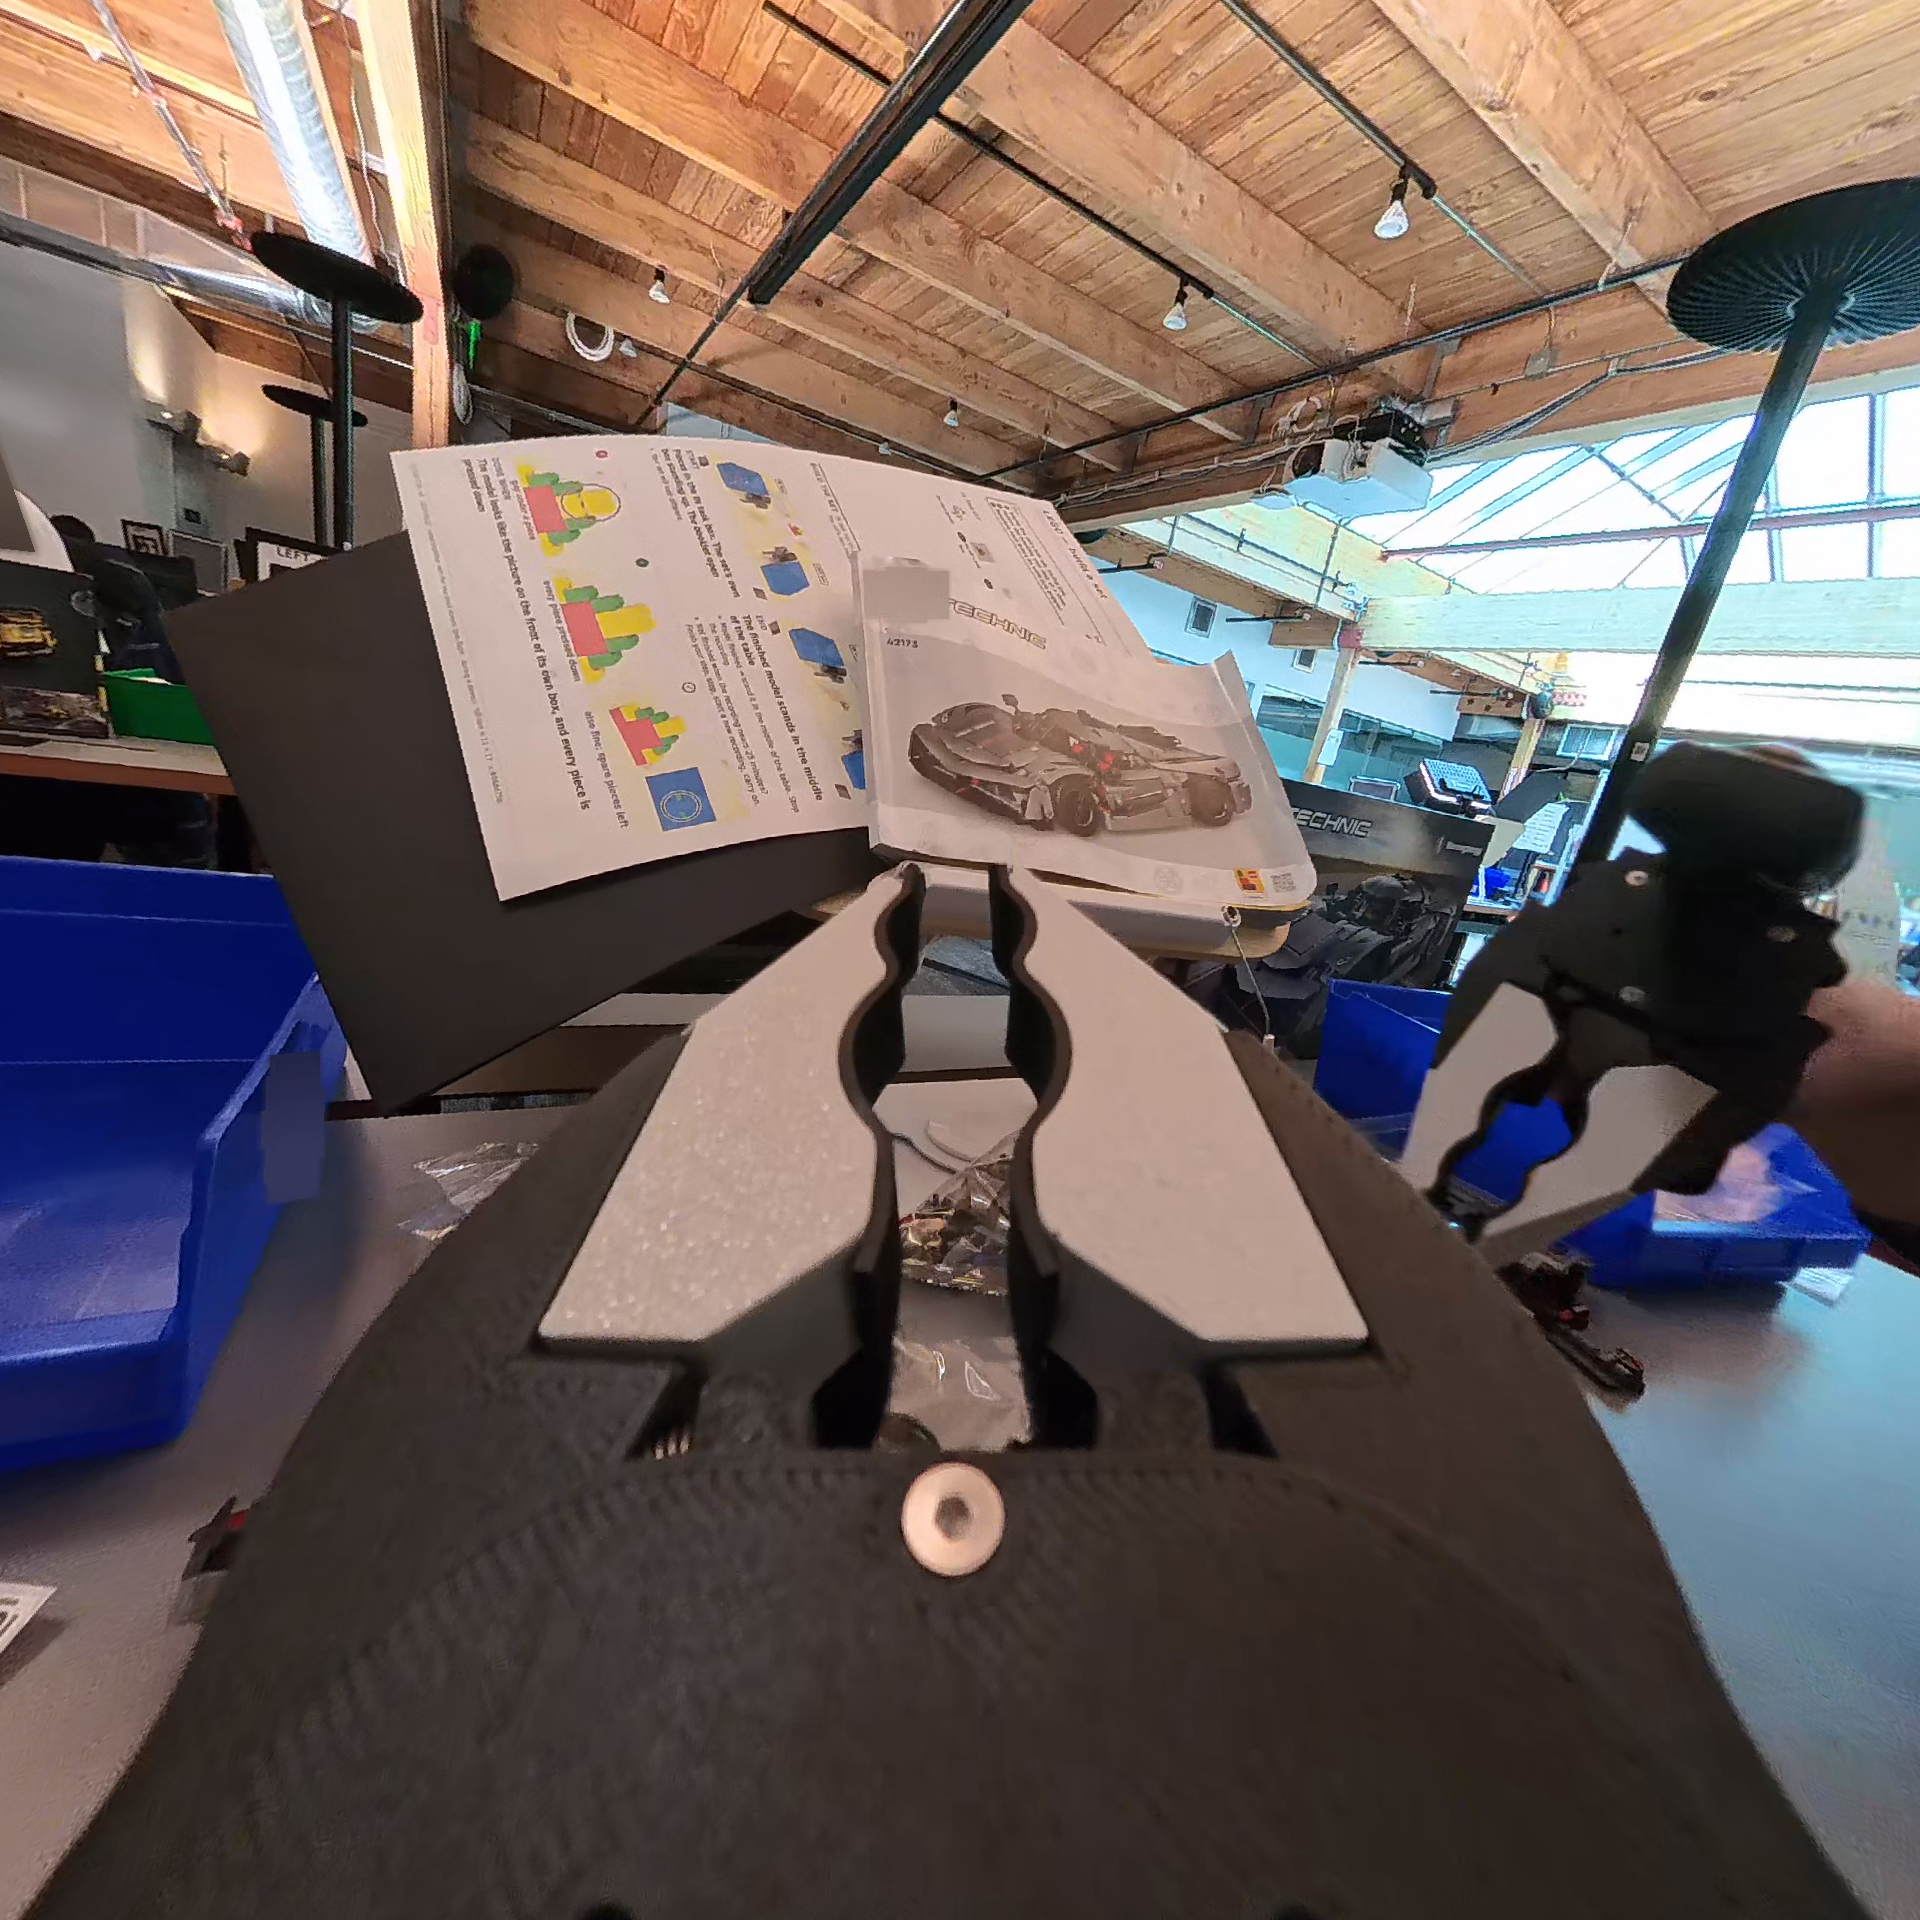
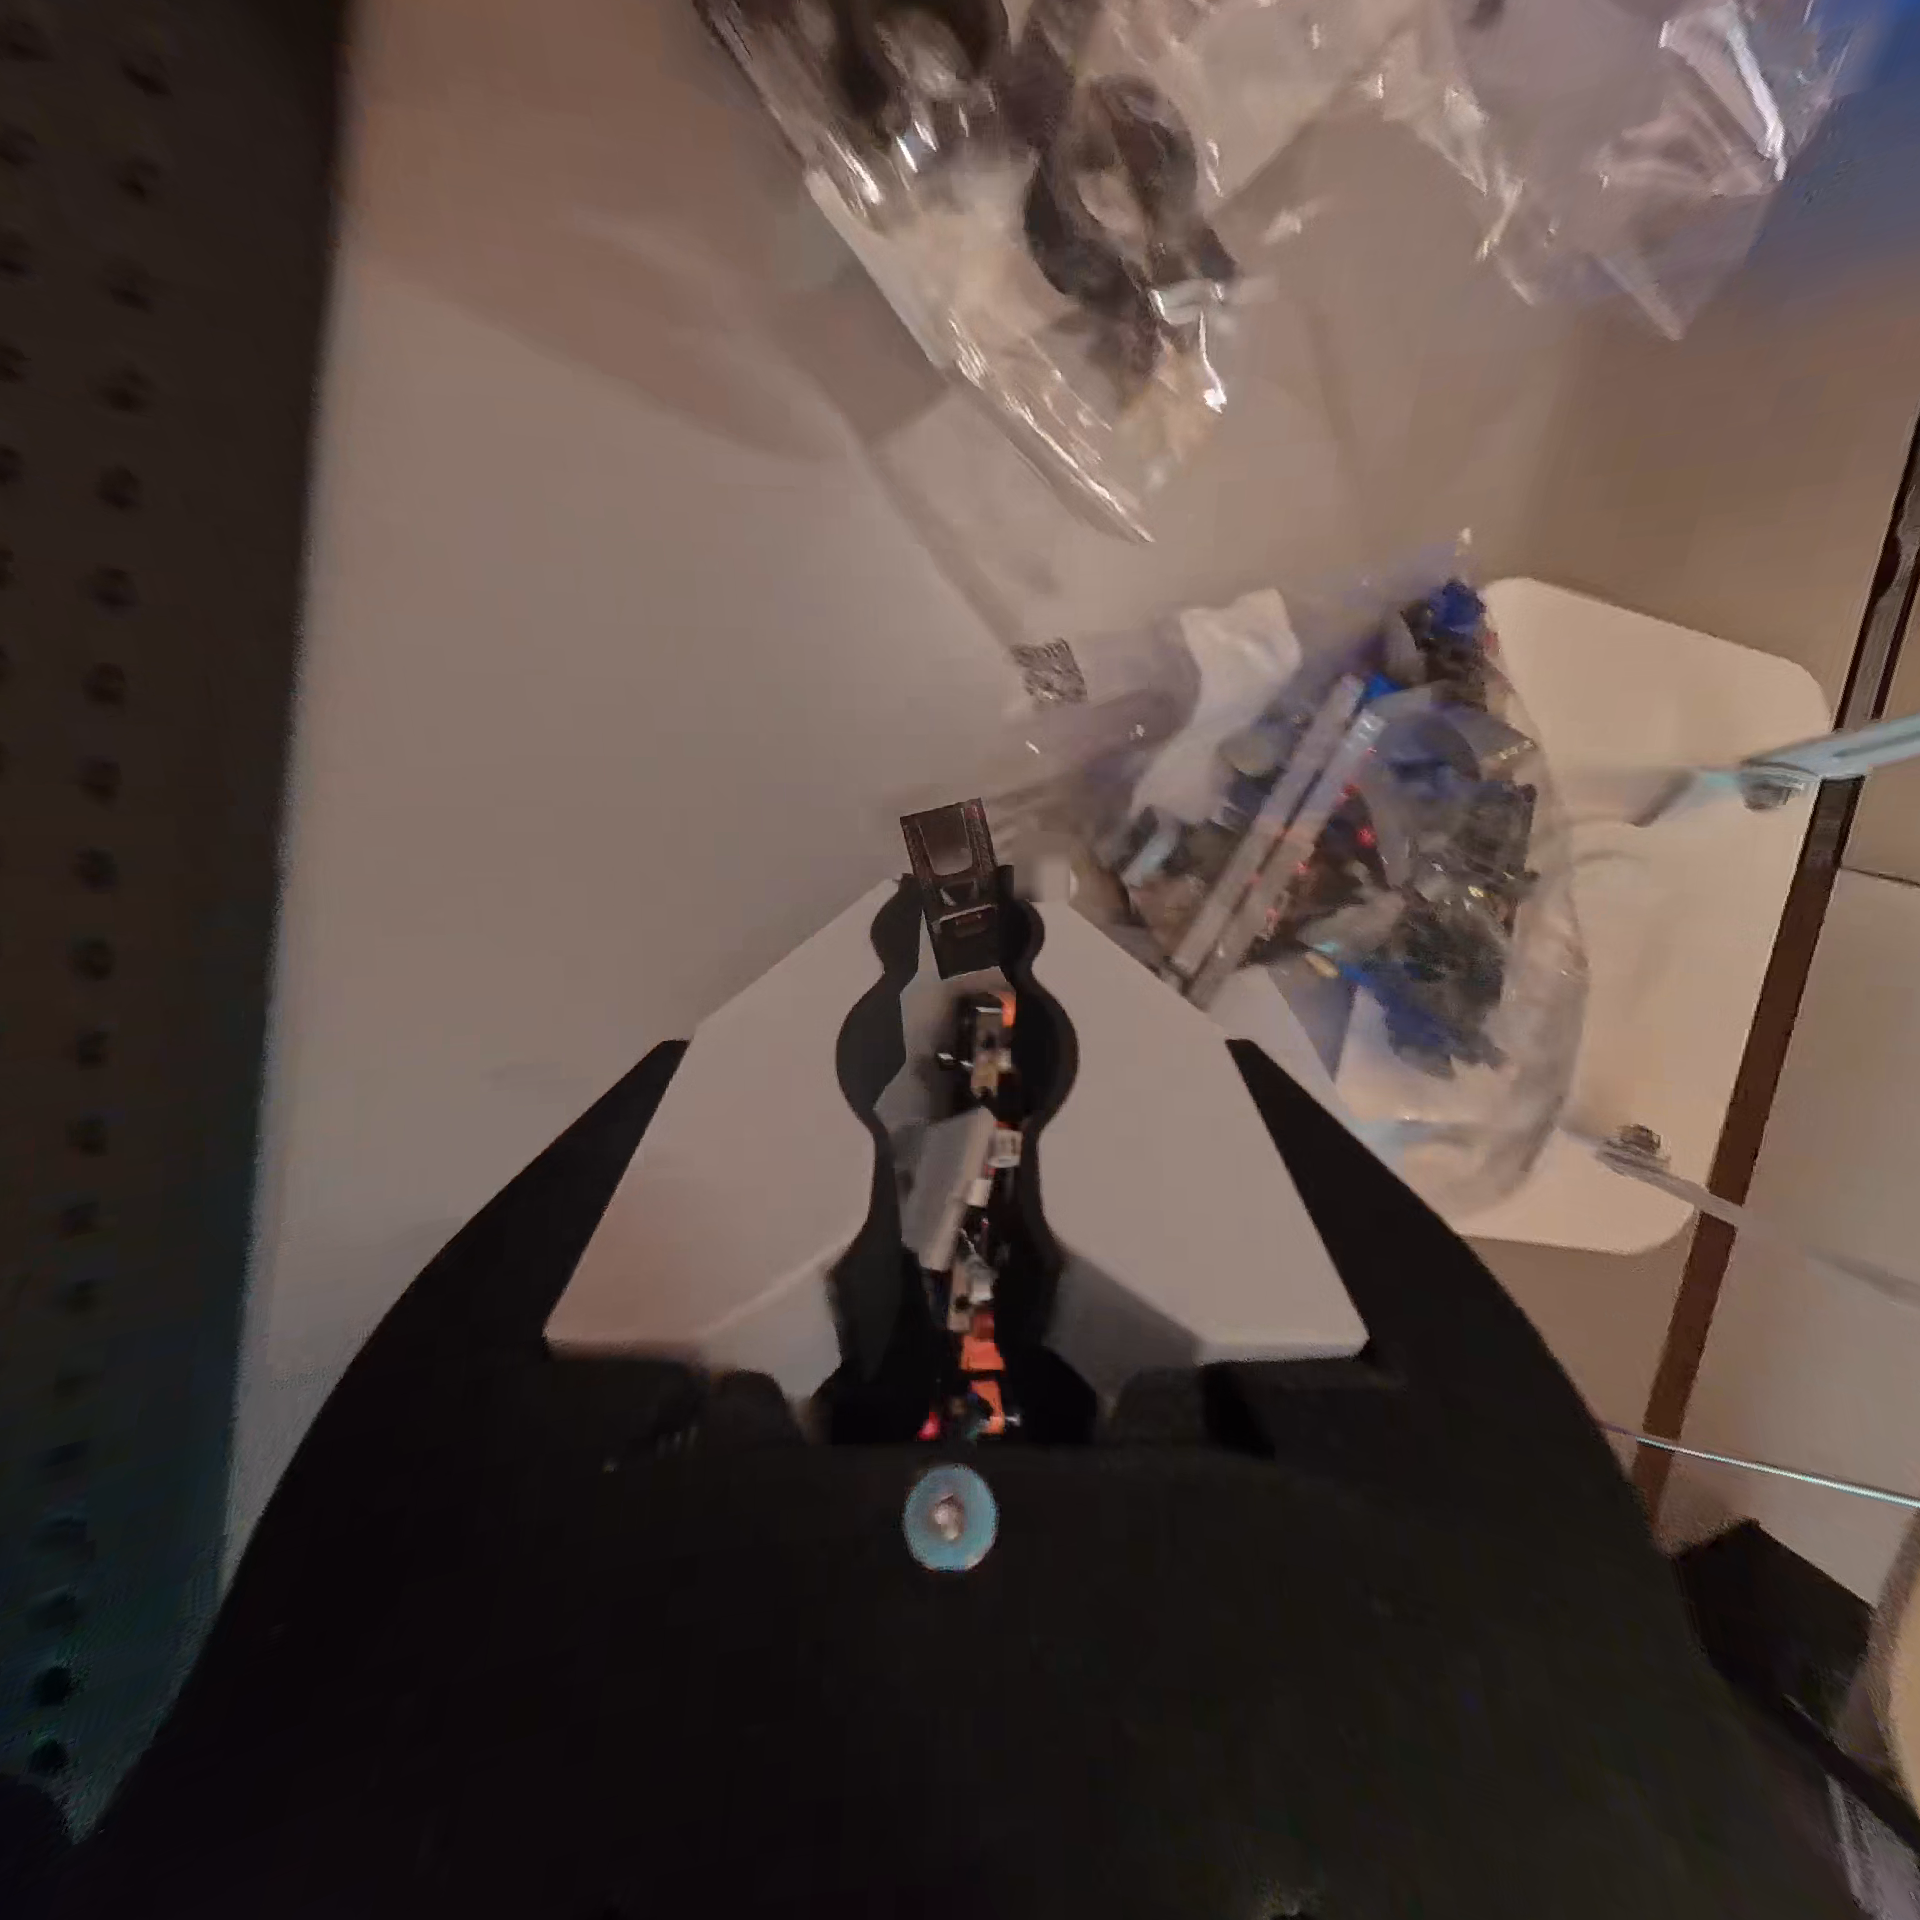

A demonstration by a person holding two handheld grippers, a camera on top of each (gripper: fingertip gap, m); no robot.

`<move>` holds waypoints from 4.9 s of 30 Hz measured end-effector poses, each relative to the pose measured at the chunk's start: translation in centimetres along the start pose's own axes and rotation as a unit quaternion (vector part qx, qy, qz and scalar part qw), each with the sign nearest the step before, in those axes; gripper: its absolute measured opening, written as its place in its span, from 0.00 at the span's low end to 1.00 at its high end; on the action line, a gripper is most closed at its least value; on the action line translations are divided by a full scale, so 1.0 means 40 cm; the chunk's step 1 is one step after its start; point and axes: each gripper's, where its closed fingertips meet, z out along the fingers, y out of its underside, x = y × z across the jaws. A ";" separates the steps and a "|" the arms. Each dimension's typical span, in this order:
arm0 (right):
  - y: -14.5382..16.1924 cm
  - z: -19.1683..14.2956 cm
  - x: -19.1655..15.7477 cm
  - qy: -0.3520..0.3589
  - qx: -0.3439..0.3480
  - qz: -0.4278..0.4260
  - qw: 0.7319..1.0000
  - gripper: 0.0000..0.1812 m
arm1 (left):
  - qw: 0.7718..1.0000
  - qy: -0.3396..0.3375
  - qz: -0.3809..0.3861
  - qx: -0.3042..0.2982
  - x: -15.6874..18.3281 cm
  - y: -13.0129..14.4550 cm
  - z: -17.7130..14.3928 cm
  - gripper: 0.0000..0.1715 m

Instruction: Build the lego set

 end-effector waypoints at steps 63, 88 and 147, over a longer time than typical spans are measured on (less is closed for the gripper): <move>0.256 -0.158 0.104 0.181 0.133 0.197 0.954 0.11 | 0.761 0.151 0.479 -0.410 0.249 0.522 0.102 0.38; 0.240 -0.179 0.111 0.166 0.217 0.218 0.937 0.10 | 0.929 0.093 0.105 -0.341 0.119 0.274 0.271 0.00; 0.529 -0.030 -0.203 0.016 -0.062 0.272 0.960 0.02 | 0.761 0.298 0.305 -0.489 0.542 0.654 0.291 0.27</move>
